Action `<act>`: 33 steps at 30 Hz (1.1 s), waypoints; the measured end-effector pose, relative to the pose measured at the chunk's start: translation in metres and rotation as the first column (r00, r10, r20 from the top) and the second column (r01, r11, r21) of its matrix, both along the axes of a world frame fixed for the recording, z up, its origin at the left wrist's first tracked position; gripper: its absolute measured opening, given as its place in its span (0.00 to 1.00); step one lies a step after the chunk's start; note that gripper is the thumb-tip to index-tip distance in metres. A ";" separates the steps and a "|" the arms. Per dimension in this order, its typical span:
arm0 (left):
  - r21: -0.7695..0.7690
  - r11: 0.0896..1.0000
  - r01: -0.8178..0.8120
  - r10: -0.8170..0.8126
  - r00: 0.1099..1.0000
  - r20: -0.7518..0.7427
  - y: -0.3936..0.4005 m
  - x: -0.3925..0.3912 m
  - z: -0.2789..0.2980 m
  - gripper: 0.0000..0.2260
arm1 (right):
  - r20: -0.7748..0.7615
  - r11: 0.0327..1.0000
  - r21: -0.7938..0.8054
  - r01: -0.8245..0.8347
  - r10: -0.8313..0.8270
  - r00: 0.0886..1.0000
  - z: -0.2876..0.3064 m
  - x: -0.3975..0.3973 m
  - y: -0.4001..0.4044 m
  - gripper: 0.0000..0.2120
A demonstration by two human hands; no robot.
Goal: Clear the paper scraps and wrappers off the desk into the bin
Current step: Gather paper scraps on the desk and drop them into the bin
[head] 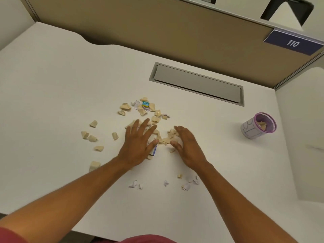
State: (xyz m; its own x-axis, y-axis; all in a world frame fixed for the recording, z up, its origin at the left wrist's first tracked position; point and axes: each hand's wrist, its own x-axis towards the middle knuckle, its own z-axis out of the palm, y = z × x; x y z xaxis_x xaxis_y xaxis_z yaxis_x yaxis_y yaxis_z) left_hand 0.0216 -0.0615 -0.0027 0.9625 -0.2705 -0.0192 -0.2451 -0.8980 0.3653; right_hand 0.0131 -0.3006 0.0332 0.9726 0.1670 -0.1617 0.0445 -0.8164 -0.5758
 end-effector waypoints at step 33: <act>0.369 0.869 0.329 -0.352 0.936 -0.007 0.033 0.039 0.021 0.28 | -0.025 0.850 -0.435 -0.297 0.318 0.948 0.006 0.040 0.071 0.22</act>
State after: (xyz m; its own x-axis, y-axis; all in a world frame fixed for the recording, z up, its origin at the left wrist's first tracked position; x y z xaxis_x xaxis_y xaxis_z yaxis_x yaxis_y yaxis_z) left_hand 0.0604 -0.0288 0.0185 0.8143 -0.5670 -0.1244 -0.5704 -0.8213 0.0094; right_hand 0.0531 -0.2297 0.0396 0.8912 0.3831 -0.2428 0.3515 -0.9217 -0.1642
